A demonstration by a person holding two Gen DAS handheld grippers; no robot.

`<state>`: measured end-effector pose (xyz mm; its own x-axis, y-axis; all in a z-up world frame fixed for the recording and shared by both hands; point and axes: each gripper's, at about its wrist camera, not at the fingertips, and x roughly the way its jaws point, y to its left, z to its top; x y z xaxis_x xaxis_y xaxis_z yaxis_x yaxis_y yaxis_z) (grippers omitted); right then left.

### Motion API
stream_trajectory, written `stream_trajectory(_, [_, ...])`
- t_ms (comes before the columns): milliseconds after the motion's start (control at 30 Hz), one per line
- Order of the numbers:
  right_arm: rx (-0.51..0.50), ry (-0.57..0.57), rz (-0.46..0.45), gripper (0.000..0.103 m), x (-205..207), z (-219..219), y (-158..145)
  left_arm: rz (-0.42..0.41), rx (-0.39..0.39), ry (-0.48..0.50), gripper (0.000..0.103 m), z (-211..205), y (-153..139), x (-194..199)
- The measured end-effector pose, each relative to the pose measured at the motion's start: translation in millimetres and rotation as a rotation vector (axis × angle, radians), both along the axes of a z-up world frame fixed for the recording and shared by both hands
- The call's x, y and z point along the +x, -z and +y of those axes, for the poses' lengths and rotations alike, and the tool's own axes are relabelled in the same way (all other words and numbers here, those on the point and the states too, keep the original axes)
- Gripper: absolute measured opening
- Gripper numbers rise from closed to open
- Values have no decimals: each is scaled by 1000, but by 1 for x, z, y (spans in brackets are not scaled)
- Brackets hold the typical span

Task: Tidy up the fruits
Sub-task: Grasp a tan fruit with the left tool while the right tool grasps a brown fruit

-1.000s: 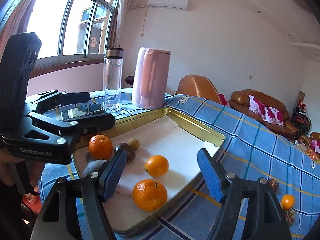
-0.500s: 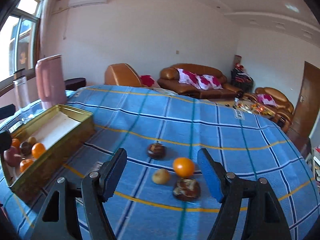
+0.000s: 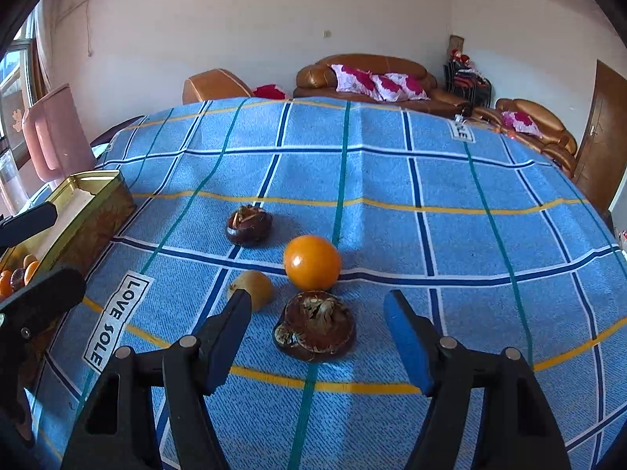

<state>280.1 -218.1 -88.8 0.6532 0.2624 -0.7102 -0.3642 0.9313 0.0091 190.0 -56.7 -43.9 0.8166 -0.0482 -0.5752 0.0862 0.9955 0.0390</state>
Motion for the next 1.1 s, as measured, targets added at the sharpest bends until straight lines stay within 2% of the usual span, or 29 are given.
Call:
stream_trajectory(67, [-3,-8,25,68,4,1,4,8,1,0,99,-2,2,4])
stream_trajectory(133, [-19,-19,52,54,7,4,9,11,9,1,99,-5,4,7])
stream_trajectory(200, [-35,-20,90,49,11,5,15,16,23,3,99,-8,6,11])
stream_trajectory(400, [-7,-12,42,48,2,-2,7,45,11,-1,99,-9,15,21])
stream_trajectory(567, [29,84,-38,48,-4,-19,-6,67,23,14,96,-19,22,31])
stream_trajectory(867, [91,171,-73,48,-3,-37,-13,179,13,133,74,-54,41,60])
stream_trajectory(1000, [86,172,-88,49,-5,-36,-15,230,33,175,59,-67,48,70])
stream_trajectory(1100, [79,166,-87,49,-5,-35,-14,263,20,191,48,-71,52,77])
